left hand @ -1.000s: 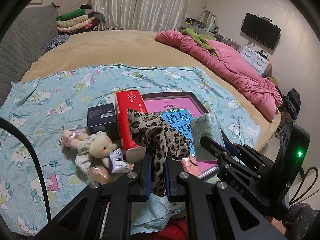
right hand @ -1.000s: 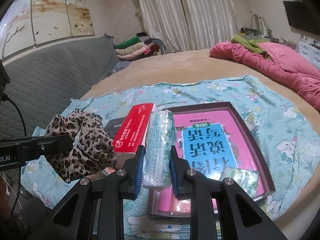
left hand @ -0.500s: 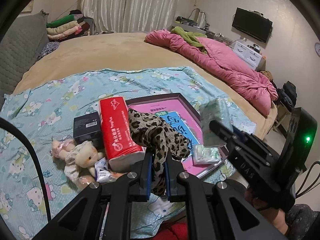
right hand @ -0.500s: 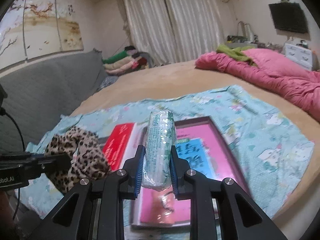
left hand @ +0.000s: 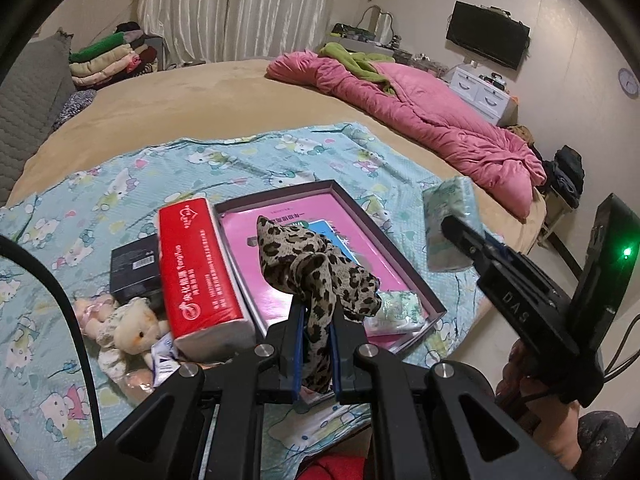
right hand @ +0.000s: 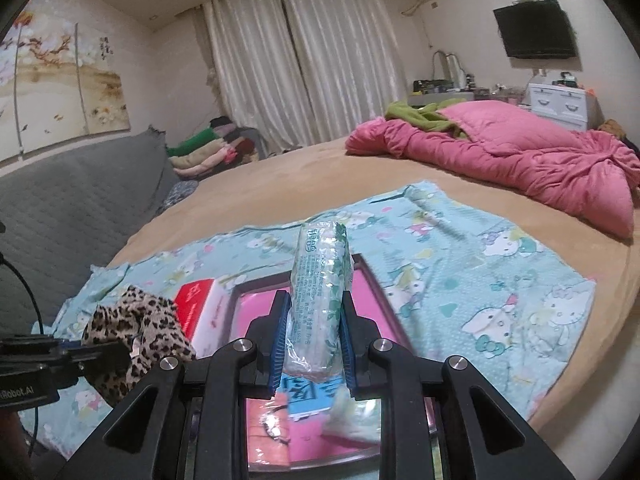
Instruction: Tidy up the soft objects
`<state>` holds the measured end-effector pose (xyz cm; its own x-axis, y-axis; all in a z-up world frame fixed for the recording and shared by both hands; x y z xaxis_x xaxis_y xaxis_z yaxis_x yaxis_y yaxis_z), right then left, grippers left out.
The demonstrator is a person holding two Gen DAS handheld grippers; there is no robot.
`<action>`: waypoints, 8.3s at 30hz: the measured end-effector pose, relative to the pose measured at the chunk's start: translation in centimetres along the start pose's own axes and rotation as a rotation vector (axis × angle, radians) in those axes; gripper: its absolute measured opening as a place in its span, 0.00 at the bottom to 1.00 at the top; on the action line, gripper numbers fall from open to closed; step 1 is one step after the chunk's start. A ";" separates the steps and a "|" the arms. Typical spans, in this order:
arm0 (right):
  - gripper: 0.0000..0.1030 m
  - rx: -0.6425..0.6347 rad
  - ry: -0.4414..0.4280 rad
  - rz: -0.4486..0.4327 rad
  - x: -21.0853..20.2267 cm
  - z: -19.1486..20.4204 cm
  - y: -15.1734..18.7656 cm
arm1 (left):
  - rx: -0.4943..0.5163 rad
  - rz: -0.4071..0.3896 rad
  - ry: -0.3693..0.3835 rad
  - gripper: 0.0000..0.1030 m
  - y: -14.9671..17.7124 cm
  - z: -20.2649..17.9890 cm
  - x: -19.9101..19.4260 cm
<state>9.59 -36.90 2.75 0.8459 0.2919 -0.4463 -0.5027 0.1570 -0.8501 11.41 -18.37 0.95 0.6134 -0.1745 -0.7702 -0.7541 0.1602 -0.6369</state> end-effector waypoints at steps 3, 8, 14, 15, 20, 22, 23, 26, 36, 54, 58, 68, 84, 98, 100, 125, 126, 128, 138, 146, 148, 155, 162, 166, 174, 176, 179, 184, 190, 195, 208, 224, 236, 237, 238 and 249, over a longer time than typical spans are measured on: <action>0.23 0.013 0.024 -0.007 -0.3 -1.0 0.0 | 0.004 0.009 0.008 0.10 -0.1 -0.5 0.7; 0.23 0.053 0.018 0.000 -0.2 -2.2 0.3 | 0.019 0.041 0.020 0.10 0.1 -1.7 2.5; 0.23 0.063 -0.005 0.034 0.7 -2.1 1.0 | 0.037 0.089 0.020 0.10 0.9 -2.4 5.0; 0.23 0.063 -0.008 0.040 0.9 -2.1 1.2 | 0.036 0.099 0.023 0.10 1.1 -2.5 5.5; 0.23 0.081 -0.031 0.075 1.8 -2.3 2.1 | 0.039 0.132 0.018 0.10 1.8 -2.7 7.4; 0.23 0.095 -0.042 0.095 2.2 -2.5 2.6 | 0.040 0.148 0.016 0.10 2.1 -2.6 8.1; 0.24 0.105 -0.049 0.106 2.5 -2.6 2.8 | 0.042 0.155 0.013 0.10 2.2 -2.6 8.4; 0.24 0.128 -0.085 0.146 3.3 -2.6 3.6 | 0.047 0.169 0.007 0.10 2.7 -2.6 9.2; 0.24 0.170 -0.158 0.247 5.2 -2.3 5.8 | 0.059 0.192 -0.009 0.10 3.5 -2.5 10.6; 0.25 0.150 -0.216 0.380 8.1 -0.5 8.9 | 0.046 0.220 -0.014 0.10 4.3 -2.0 11.9; 0.25 0.141 -0.206 0.387 8.3 -0.5 9.1 | 0.047 0.224 -0.013 0.10 4.3 -2.0 12.0; 0.26 0.085 -0.141 0.403 8.8 -0.3 9.4 | 0.049 0.236 -0.011 0.10 4.5 -2.0 12.2; 0.30 0.040 -0.061 0.411 9.0 -0.7 9.5 | 0.047 0.246 -0.011 0.10 4.7 -2.0 12.3; 0.43 0.056 -0.034 0.368 8.3 -1.4 8.8 | 0.049 0.256 -0.007 0.12 4.7 -2.1 12.1; 0.45 0.060 -0.029 0.358 8.1 -1.6 8.7 | 0.051 0.257 -0.007 0.13 4.7 -2.1 12.0; 0.66 0.118 0.068 0.291 6.6 -4.2 7.7 | 0.032 0.207 -0.014 0.71 3.7 -1.8 9.7; 0.67 0.120 0.069 0.290 6.6 -4.2 7.7 | 0.031 0.205 -0.013 0.72 3.7 -1.8 9.5; 0.67 0.120 0.071 0.288 6.6 -4.3 7.7 | 0.029 0.199 -0.011 0.72 3.6 -1.7 9.1; 0.72 0.073 0.138 0.273 6.2 -4.1 7.3 | 0.019 0.149 -0.069 0.82 3.5 -0.8 6.6; 0.73 0.056 0.169 0.259 5.7 -4.2 7.0 | -0.005 0.143 -0.087 0.85 3.4 0.4 5.7; 0.73 0.052 0.179 0.256 5.5 -4.2 6.8 | -0.007 0.143 -0.091 0.86 3.4 0.6 5.4; 0.73 0.055 0.202 0.261 5.0 -4.1 6.6 | -0.016 0.123 -0.106 0.86 3.8 1.3 4.1; 0.73 0.024 0.217 0.248 4.2 -2.9 5.9 | -0.032 0.126 -0.091 0.87 4.1 2.0 3.3; 0.73 0.004 0.225 0.237 3.7 -2.3 5.5 | -0.031 0.124 -0.093 0.88 4.2 2.3 2.8; 0.73 -0.022 0.213 0.216 2.9 -0.6 4.1 | -0.042 0.111 -0.106 0.88 3.9 3.2 1.7; 0.73 -0.037 0.211 0.212 2.7 0.0 3.8 | -0.045 0.107 -0.110 0.88 3.9 3.4 1.4; 0.73 -0.061 0.213 0.202 2.3 1.0 3.5 | -0.049 0.100 -0.117 0.88 3.7 3.9 0.9; 0.73 -0.083 0.192 0.183 1.7 2.7 2.6 | -0.057 0.087 -0.132 0.88 3.6 4.7 0.2; 0.73 -0.118 0.149 0.170 1.2 5.1 1.9 | -0.082 0.078 -0.144 0.88 3.4 6.1 -0.5; 0.73 -0.137 0.115 0.166 0.9 6.7 1.4 | -0.108 0.077 -0.154 0.88 3.5 7.5 -1.2; 0.73 -0.110 0.001 0.186 0.5 10.2 1.1 | -0.222 0.051 -0.213 0.88 2.9 13.7 -3.9; 0.73 -0.193 -0.099 0.248 1.3 15.3 2.8 | -0.359 0.034 -0.269 0.88 3.4 20.7 -5.4; 0.73 -0.301 -0.178 0.328 4.3 19.6 5.4 | -0.424 0.054 -0.273 0.88 5.9 24.4 -2.6; 0.73 -0.309 -0.183 0.337 4.7 19.9 5.7 | -0.432 0.062 -0.266 0.88 6.1 24.6 -2.2; 0.73 -0.319 -0.188 0.347 5.1 20.2 6.0 | -0.441 0.071 -0.253 0.88 6.4 24.9 -1.7; 0.73 -0.416 -0.218 0.435 9.5 23.4 8.0 | -0.483 0.137 -0.186 0.88 7.8 26.6 3.1</action>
<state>9.38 -10.76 -1.75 0.5025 0.4388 -0.7450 -0.6438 -0.3853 -0.6611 13.66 8.20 -7.25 0.5000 -0.0011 -0.8660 -0.8252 -0.3039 -0.4761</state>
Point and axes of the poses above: each gripper's, at about its wrist camera, not at the fingertips, and x roughly the way its jaws point, z to its left, y to its underside, the point moved 5 cm from there along x, roughly the way its jaws point, and after that the axes turned 11 degrees about -y, right-handed, at the moved point
